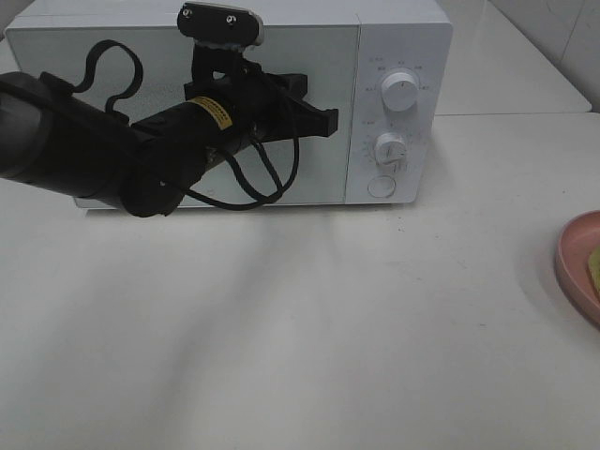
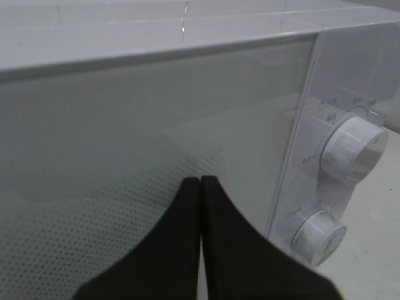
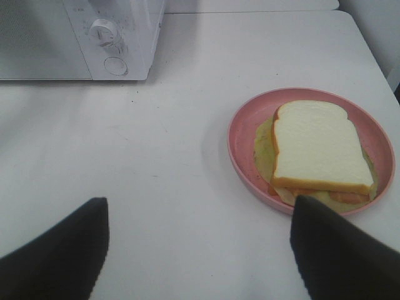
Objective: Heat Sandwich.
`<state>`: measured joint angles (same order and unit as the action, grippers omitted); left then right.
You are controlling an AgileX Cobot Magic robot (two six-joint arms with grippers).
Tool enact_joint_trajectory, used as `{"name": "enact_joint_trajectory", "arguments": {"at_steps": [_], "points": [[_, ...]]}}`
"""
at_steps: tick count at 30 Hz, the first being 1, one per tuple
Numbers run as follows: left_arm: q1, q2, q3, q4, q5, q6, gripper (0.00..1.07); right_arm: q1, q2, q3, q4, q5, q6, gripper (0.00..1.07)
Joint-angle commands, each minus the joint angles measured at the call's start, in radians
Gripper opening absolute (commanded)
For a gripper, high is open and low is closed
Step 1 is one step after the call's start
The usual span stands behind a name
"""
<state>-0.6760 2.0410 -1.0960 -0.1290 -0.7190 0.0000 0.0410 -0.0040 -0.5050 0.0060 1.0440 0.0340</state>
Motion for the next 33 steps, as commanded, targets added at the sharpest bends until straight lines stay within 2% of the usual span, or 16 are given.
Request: {"name": "enact_joint_trajectory", "arguments": {"at_steps": [1, 19, 26, 27, 28, 29, 31, 32, 33], "points": [[0.008, -0.021, 0.013, -0.096, -0.018, -0.007, 0.0, -0.007, -0.026, 0.0, 0.002, -0.006, -0.004, 0.76], [-0.056, -0.139, 0.174, -0.066, -0.009, -0.007, 0.0, -0.007, -0.026, 0.0, 0.002, -0.006, -0.004, 0.76], [-0.074, -0.21, 0.214, -0.058, 0.179, -0.008, 0.02, -0.007, -0.026, 0.0, 0.002, -0.006, -0.004, 0.76], [-0.074, -0.221, 0.214, -0.055, 0.226, -0.008, 0.06, -0.007, -0.026, 0.0, 0.002, -0.006, -0.004, 0.76], [-0.074, -0.244, 0.214, -0.055, 0.318, -0.009, 0.2, -0.007, -0.026, 0.0, 0.002, -0.006, -0.004, 0.76], [-0.074, -0.244, 0.214, -0.055, 0.318, -0.009, 0.2, -0.007, -0.026, 0.0, 0.002, -0.006, -0.004, 0.76], [-0.074, -0.265, 0.214, -0.054, 0.417, -0.01, 0.44, -0.007, -0.026, 0.0, 0.002, -0.006, -0.004, 0.76], [-0.074, -0.286, 0.214, -0.055, 0.495, -0.01, 0.75, -0.007, -0.026, 0.0, 0.002, -0.006, -0.004, 0.76], [-0.074, -0.286, 0.214, -0.055, 0.495, -0.01, 0.75, -0.007, -0.026, 0.0, 0.002, -0.006, -0.004, 0.76]]}}
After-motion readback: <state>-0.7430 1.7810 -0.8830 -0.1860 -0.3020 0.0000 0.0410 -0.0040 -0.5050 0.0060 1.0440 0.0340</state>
